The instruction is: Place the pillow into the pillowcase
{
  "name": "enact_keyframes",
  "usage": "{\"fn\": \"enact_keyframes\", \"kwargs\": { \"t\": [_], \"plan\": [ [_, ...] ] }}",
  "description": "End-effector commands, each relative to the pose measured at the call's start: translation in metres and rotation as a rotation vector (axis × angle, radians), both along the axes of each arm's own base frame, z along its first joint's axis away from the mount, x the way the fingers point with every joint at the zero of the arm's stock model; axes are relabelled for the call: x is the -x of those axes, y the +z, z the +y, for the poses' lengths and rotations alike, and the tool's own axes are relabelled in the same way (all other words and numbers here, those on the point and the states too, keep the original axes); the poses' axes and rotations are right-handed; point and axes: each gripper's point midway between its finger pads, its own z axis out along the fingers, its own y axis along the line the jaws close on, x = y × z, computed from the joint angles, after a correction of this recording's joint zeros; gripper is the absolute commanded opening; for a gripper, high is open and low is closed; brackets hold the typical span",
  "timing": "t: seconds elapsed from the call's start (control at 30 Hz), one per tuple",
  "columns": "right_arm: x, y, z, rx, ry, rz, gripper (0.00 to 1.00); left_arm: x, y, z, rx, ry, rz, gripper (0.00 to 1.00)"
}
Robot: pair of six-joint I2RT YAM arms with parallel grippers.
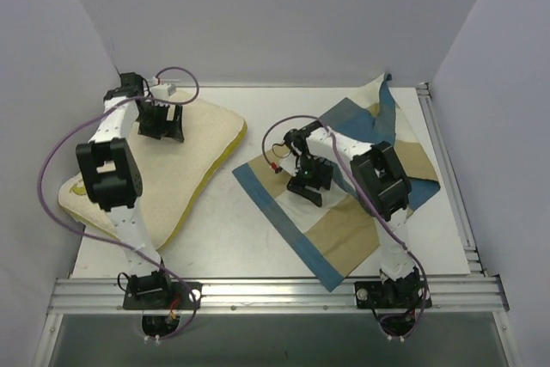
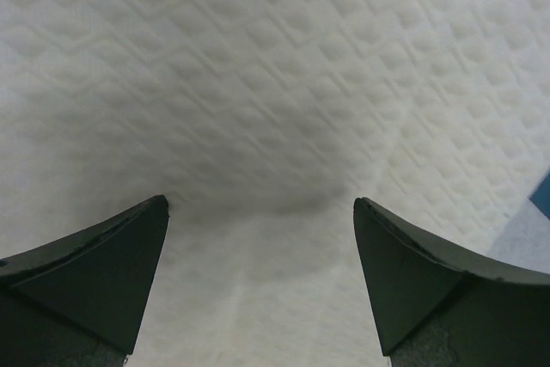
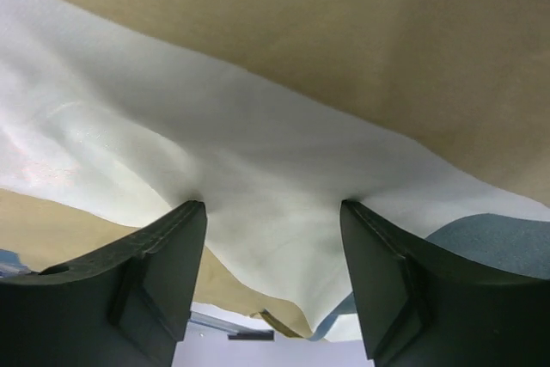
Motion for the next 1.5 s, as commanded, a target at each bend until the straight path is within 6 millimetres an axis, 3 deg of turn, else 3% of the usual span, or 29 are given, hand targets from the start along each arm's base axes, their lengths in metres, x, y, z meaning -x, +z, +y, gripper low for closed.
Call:
{"fn": "enact_keyframes", "kwargs": {
  "t": [0.0,0.07,0.1,0.17,0.23,0.3,0.33,0.43,0.5,0.67,0.7,0.83,0.93,1.23,1.37,1.43,1.47],
  "plan": [
    [-0.012,0.027,-0.019,-0.059,-0.107,-0.017,0.65,-0.018,-0.028,-0.023,-0.065,-0.122,0.054,0.97],
    [-0.021,0.055,-0.017,-0.135,-0.187,-0.060,0.69,-0.006,-0.056,-0.046,-0.081,-0.276,0.134,0.97],
    [-0.034,0.069,-0.026,-0.171,-0.284,-0.092,0.70,0.007,-0.063,-0.074,-0.094,-0.370,0.177,0.96],
    [-0.041,0.088,-0.035,-0.234,-0.384,-0.110,0.70,0.031,-0.076,-0.093,-0.120,-0.504,0.216,0.95],
    [-0.049,0.093,-0.061,-0.234,-0.480,-0.122,0.70,0.047,-0.080,-0.112,-0.126,-0.587,0.225,0.95],
    [-0.046,0.088,-0.077,-0.200,-0.511,-0.106,0.69,0.064,-0.078,-0.116,-0.103,-0.621,0.237,0.94],
    [-0.042,0.079,-0.088,-0.178,-0.542,-0.076,0.68,0.071,-0.074,-0.113,-0.091,-0.619,0.237,0.94],
    [-0.030,0.061,-0.095,-0.134,-0.565,-0.012,0.67,0.078,-0.061,-0.101,-0.069,-0.605,0.213,0.95],
    [-0.028,0.042,-0.094,-0.113,-0.581,0.037,0.66,0.083,-0.037,-0.101,-0.021,-0.605,0.157,0.97],
    [-0.049,0.007,-0.089,-0.093,-0.649,0.071,0.64,0.084,0.030,-0.099,-0.012,-0.699,-0.090,0.97],
    [-0.058,0.008,-0.086,-0.107,-0.659,0.051,0.64,0.084,0.035,-0.100,-0.017,-0.723,-0.123,0.97],
    [-0.064,0.004,-0.086,-0.096,-0.670,0.044,0.64,0.078,0.050,-0.108,-0.042,-0.820,-0.228,0.97],
    [-0.061,0.003,-0.088,-0.084,-0.671,0.050,0.64,0.064,0.043,-0.124,-0.067,-0.887,-0.253,0.97],
    [-0.053,0.010,-0.091,-0.086,-0.680,0.045,0.64,0.016,-0.008,-0.173,-0.090,-0.944,-0.244,0.97],
    [-0.049,0.012,-0.091,-0.091,-0.683,0.052,0.64,0.023,-0.064,-0.177,-0.172,-1.027,-0.125,0.97],
    [-0.048,0.014,-0.092,-0.092,-0.679,0.048,0.64,0.031,-0.086,-0.166,-0.222,-1.059,-0.048,0.83],
    [-0.047,0.014,-0.092,-0.091,-0.677,0.053,0.64,0.042,-0.092,-0.161,-0.217,-1.078,0.008,0.55]
  ]
}}
